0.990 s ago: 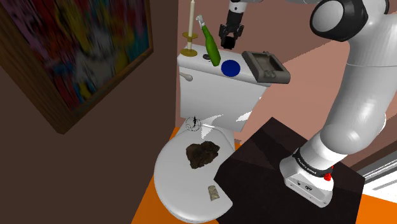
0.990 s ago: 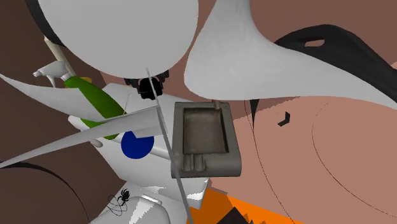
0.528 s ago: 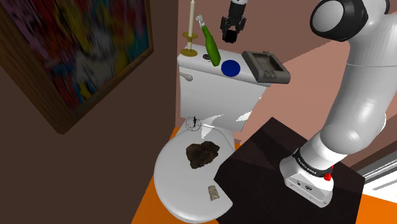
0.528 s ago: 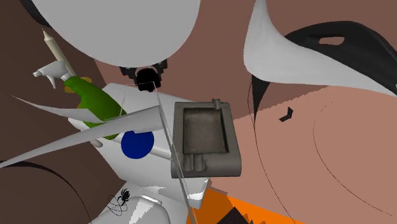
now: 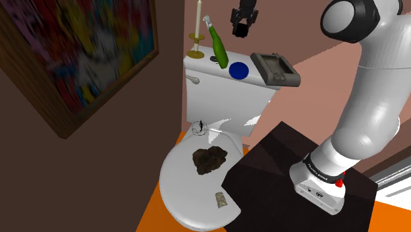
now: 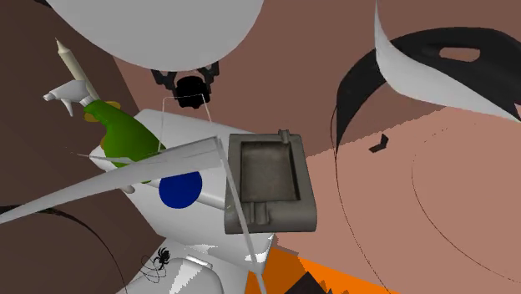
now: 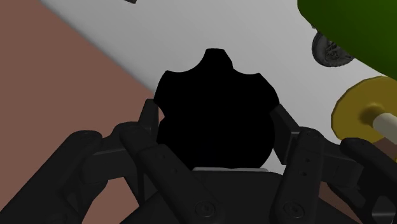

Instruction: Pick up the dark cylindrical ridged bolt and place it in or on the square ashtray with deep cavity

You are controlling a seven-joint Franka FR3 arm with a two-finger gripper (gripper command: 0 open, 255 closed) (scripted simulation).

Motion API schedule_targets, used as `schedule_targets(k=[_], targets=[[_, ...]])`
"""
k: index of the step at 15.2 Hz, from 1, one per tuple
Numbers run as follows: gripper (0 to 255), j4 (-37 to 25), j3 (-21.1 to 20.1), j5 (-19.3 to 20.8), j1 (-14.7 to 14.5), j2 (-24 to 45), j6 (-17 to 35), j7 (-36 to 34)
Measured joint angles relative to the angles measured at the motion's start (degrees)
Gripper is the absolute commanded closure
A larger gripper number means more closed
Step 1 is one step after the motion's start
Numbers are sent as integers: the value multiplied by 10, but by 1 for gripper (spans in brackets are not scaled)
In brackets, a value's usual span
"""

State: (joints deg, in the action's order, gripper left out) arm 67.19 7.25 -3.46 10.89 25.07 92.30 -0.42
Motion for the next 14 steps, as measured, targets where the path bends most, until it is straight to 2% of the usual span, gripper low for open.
schedule_targets(k=[10, 14], targets=[[255, 316, 23, 27, 16, -231, 87, 45], [255, 409, 36, 42, 30, -310, 101, 68]])
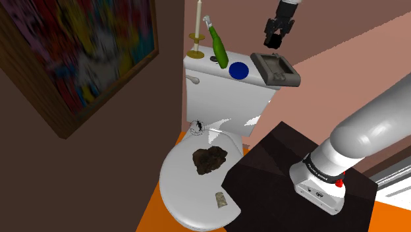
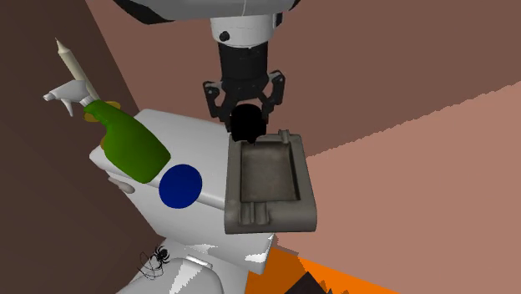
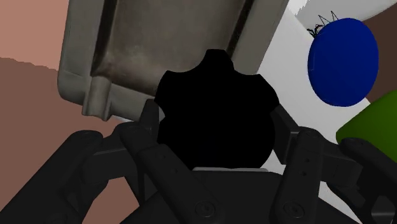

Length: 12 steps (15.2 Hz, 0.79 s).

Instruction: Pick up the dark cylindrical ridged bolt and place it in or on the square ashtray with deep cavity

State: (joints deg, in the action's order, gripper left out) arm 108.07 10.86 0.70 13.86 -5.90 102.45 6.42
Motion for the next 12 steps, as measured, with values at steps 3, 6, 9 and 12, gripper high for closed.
schedule_targets(k=[3, 6, 9, 12], targets=[[255, 61, 9, 13, 10, -59, 3, 14], [255, 96, 14, 18, 15, -74, 23, 22], [255, 117, 15, 18, 16, -75, 44, 23], [255, 139, 17, 18, 16, -72, 68, 24]])
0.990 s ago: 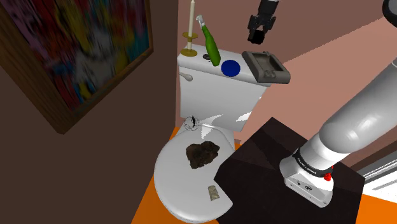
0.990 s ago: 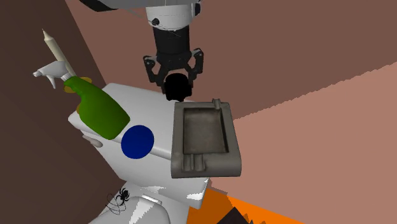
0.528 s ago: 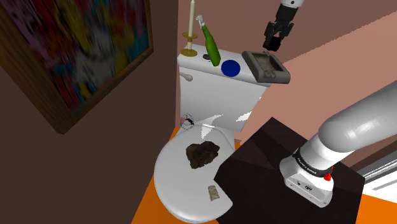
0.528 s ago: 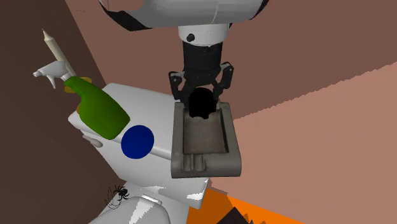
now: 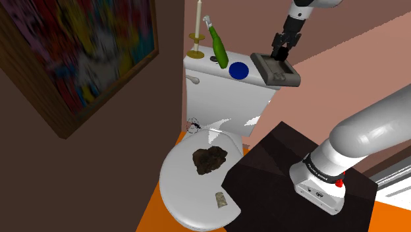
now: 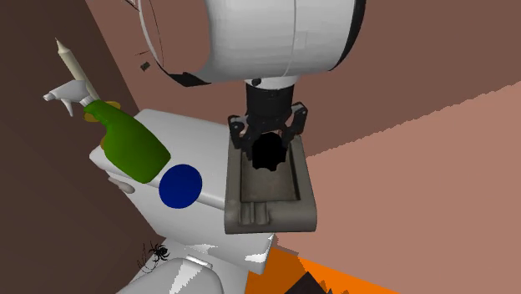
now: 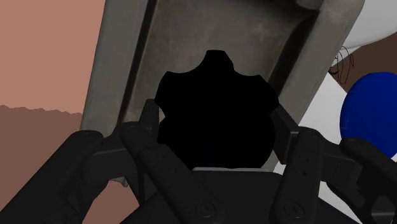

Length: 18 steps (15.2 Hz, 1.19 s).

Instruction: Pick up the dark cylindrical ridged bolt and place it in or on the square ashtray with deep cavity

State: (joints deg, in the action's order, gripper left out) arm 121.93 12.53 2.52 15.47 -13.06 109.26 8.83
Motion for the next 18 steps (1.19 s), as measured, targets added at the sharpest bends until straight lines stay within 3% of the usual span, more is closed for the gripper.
schedule_targets(k=[5, 11, 12, 18], targets=[[255, 26, 2, -1, 1, 7, 33, 2], [255, 30, 2, -1, 0, 7, 37, 1], [0, 30, 2, -1, 0, 7, 37, 1], [0, 30, 2, -1, 0, 7, 37, 1]])
